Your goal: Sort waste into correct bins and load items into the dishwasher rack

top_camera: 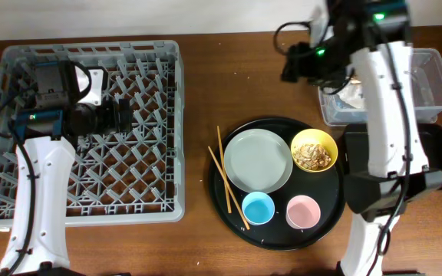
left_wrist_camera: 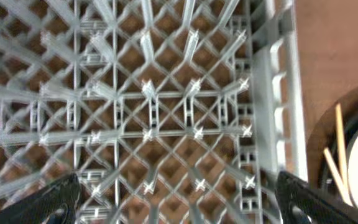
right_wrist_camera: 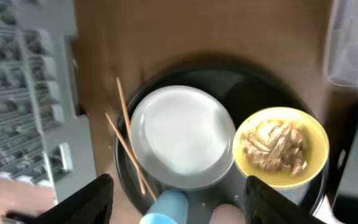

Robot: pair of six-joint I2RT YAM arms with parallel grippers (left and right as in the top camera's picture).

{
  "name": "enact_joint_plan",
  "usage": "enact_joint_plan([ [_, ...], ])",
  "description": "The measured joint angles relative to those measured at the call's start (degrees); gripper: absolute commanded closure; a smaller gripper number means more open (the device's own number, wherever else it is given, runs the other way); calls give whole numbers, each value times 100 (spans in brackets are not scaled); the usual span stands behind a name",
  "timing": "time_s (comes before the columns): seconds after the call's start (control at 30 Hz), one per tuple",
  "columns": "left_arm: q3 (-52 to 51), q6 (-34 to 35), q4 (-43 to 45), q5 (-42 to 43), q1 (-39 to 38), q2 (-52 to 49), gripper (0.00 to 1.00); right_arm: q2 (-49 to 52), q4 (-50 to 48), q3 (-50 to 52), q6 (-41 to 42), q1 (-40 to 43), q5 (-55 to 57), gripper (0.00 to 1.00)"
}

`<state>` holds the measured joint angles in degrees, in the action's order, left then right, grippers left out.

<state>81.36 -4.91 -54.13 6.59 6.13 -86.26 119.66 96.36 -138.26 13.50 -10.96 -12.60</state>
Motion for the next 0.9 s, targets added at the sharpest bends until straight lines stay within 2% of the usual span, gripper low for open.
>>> enact_joint_plan([
  [0.07,0,0,-210,-306,17,2,1,-210,7,1244,4,-83,146,33],
  [0.13,2,0,-219,-413,33,2,0,-337,-190,2374,20,-83,225,44],
  [0.27,2,0,-227,-470,33,2,1,-411,-2232,4334,306,-111,713,54],
  [0.33,2,0,-203,-472,33,2,1,-435,-2944,4802,328,-127,1250,68],
  [0.43,2,0,-162,-472,33,2,1,-433,-3213,4935,229,-129,1401,73],
  [0.67,2,0,142,-472,33,2,1,-409,-3235,4937,79,-339,1434,74],
  [0.73,2,0,166,-472,33,2,1,-299,-3237,5003,81,-339,1434,78],
  [0.83,2,0,251,-472,33,2,1,-267,-3294,5322,59,-339,1475,96],
  [0.9,2,0,254,-472,33,2,1,-260,-3276,5320,85,-339,1526,96],
])
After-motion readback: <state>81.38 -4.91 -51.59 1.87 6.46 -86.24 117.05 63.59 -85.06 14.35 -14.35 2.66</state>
